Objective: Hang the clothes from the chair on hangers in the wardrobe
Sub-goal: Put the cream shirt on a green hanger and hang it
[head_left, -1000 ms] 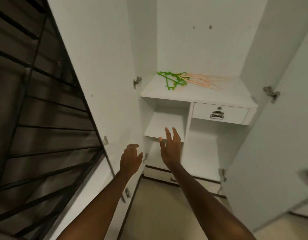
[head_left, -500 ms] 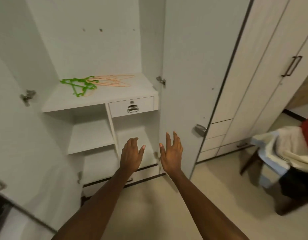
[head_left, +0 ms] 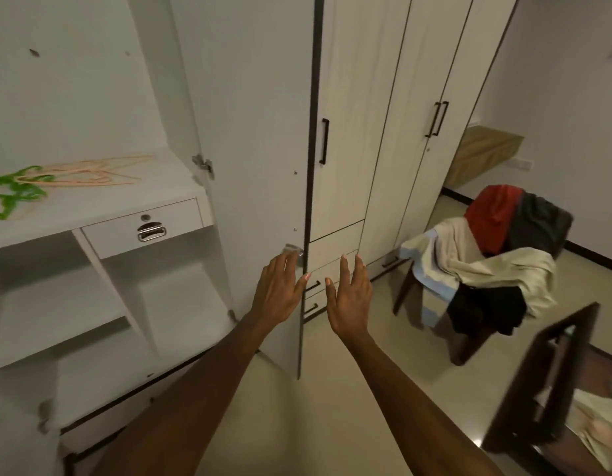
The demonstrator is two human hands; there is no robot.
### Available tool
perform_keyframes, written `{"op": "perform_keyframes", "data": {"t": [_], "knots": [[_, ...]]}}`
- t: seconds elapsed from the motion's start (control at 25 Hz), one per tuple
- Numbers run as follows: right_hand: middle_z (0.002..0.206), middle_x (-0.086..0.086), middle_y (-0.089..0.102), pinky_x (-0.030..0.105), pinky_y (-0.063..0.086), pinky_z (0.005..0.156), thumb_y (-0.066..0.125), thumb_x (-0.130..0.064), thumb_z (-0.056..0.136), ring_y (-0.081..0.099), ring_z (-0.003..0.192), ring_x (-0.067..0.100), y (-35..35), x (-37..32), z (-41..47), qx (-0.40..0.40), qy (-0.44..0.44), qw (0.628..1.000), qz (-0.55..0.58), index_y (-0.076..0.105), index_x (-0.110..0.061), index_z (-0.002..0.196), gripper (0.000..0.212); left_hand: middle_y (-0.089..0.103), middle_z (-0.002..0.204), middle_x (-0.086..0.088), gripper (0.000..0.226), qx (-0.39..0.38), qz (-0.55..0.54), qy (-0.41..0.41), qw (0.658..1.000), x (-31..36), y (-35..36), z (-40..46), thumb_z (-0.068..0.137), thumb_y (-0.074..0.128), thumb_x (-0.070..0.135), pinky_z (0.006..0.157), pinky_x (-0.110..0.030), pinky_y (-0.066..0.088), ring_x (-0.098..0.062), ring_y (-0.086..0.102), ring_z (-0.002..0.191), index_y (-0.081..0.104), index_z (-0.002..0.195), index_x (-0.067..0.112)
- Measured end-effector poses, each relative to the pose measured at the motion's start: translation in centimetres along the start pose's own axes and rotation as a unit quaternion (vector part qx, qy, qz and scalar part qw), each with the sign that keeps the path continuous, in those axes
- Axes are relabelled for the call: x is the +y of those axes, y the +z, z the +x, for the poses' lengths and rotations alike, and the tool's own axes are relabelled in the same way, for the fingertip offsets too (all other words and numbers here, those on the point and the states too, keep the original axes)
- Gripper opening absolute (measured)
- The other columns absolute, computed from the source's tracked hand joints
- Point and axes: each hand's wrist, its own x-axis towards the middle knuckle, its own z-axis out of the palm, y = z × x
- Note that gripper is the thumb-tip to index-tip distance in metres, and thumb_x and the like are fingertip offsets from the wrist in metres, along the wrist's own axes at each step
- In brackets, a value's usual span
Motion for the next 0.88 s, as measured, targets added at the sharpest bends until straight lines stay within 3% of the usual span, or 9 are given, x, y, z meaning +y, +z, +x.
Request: {"op": "perform_keyframes", "data": {"t": [0.32,0.52,0.88], "knots": [[0.169,0.014,0.018,0.056,0.024,0.122,0.041,-0.045,0.108,0.016,0.156,0.034,-4.9,11.7,2.3,0.048,0.087,0.995,0.004,0.027,-0.018,0.161,0.061,0.046,0.148,-0.011,0.060,-0.047,-0.035,0.055,0.997,9.0,9.2,5.3,0.104,0.039,0.051,0.103,-0.044,0.047,-0.027,0.048,0.131,0.037,0.151,0.014],[0.168,0.013,0.023,0.055,0.028,0.122,0.043,-0.045,0.108,0.021,0.154,0.034,-6.3,18.5,5.0,0.065,0.128,0.989,-0.015,0.028,-0.018,0.160,0.061,0.047,0.146,-0.012,0.058,-0.081,-0.032,0.044,0.995,11.8,15.5,8.4,0.103,0.042,0.050,0.101,-0.045,0.047,-0.028,0.048,0.130,0.039,0.148,0.013],[0.167,0.016,0.023,0.055,0.027,0.120,0.042,-0.041,0.108,0.020,0.154,0.035,-4.0,30.7,13.0,0.074,0.188,0.978,-0.050,0.029,-0.015,0.160,0.059,0.051,0.141,-0.016,0.056,-0.131,-0.031,0.066,0.989,15.0,28.7,17.3,0.102,0.047,0.047,0.098,-0.044,0.049,-0.031,0.052,0.125,0.047,0.142,0.007]]}}
